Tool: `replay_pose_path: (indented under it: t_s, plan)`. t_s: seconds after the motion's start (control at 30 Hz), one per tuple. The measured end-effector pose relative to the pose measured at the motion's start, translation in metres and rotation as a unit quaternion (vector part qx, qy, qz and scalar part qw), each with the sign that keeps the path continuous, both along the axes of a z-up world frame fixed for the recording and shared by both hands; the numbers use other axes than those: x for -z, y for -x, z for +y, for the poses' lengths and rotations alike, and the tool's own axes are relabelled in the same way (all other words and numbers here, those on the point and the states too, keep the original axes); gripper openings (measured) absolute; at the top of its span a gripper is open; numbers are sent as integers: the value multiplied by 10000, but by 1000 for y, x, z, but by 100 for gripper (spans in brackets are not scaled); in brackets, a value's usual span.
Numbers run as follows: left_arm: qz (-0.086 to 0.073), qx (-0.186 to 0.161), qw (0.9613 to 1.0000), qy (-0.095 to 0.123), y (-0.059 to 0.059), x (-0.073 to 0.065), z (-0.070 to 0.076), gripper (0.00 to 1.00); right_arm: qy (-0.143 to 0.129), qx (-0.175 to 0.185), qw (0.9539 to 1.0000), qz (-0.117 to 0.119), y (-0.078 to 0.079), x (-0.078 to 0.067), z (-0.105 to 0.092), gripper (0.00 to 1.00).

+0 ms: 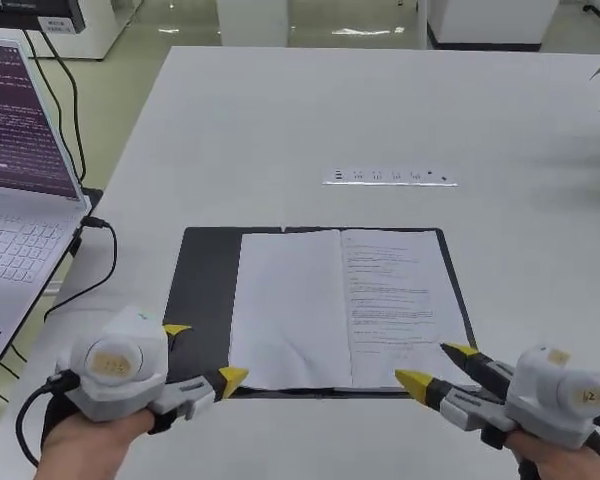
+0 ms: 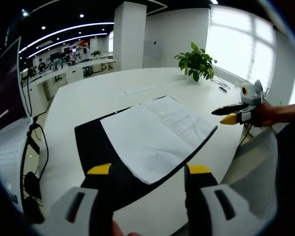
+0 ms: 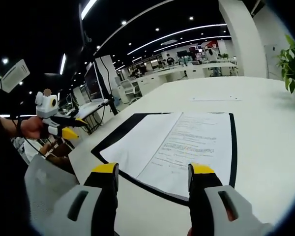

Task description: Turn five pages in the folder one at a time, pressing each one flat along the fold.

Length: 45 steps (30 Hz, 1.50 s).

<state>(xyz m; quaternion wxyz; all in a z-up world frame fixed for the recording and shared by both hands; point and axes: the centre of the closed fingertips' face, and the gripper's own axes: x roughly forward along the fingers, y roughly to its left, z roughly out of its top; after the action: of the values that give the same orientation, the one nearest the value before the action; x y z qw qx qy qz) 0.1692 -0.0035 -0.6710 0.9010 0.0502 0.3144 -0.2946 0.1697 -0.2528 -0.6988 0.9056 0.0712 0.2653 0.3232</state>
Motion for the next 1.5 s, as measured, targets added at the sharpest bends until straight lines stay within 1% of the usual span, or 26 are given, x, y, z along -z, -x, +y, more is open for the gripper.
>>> replay_pose_path:
  t_s: [0.17,0.33,0.53,0.63,0.73,0.93,1.0,1.13,1.27,1.4,1.5]
  plan:
    - [19,-31,10000,20,4,0,-4,61,50,-58,10000,37,4,2,-2,56]
    - [-8,-62,10000,55,3,-1,-8,62,-12,-15,10000,27,2,1,-6,56]
    - [-43,-78,9999,91,1,-2,-11,62,-1,17,10000,12,3,0,-12,56]
    - [-28,-70,9999,94,2,0,-12,62,-14,92,10000,8,4,-1,-17,56]
    - [-21,-54,9999,105,2,0,-14,62,-50,180,9998,32,6,-1,-22,57]
    - [-25,25,9999,148,-3,-1,-24,62,-38,310,9994,111,12,1,-31,59]
    - [-30,95,9998,171,-5,-3,-32,61,-41,356,9993,138,15,2,-33,60]
    - [-32,300,9993,202,-7,-5,-52,61,-63,430,9989,155,16,0,-38,60]
    - [-39,601,9980,200,-11,-6,-74,61,-83,544,9984,129,15,-4,-44,60]
    - [-27,789,9966,217,-18,-6,-93,61,-114,648,9978,124,15,-8,-50,60]
    - [-27,1002,9947,220,-24,-7,-112,61,-137,726,9972,124,15,-8,-57,60]
